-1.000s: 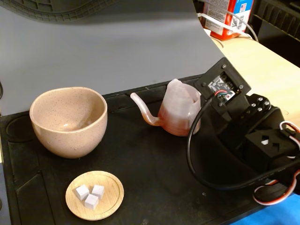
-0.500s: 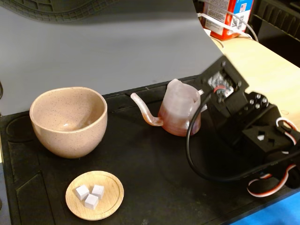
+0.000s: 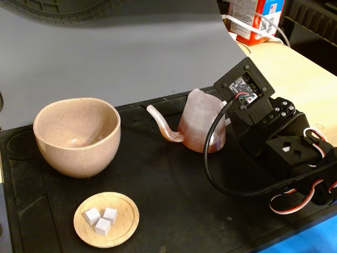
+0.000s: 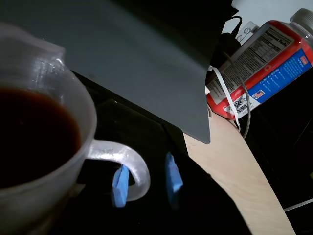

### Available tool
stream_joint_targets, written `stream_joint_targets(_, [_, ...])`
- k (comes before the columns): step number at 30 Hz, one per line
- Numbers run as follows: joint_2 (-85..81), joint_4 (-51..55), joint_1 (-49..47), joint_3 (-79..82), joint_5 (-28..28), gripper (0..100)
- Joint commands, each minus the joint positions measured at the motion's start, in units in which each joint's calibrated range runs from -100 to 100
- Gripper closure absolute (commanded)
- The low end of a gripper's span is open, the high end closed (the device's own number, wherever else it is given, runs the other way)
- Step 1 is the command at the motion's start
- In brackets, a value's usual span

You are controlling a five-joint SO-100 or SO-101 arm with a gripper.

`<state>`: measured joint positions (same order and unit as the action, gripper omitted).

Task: Pick up a kettle and pour liquid into a cup.

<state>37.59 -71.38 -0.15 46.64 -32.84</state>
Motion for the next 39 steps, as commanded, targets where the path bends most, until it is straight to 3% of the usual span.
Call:
stream_joint_targets(1, [-0.4, 0.0, 0.3, -1.8, 0.2, 91])
stream_joint_targets(4, [-0.4, 0.0, 0.3, -1.8, 0.2, 91])
stream_joint_targets(7, [-0.4, 0.0, 0.4, -2.0, 0.2, 99])
stream_joint_targets(24, [-1.5, -0.3, -0.3, -1.0, -0.3, 99])
stream_joint_targets(31, [-21.2, 2.9, -1.0, 13.2, -1.8, 99])
stream_joint_targets(34, [-34.6, 17.0, -4.9, 13.8, -1.5, 99])
stream_joint_targets(39, [-44.8, 26.9, -4.9, 13.7, -1.2, 99])
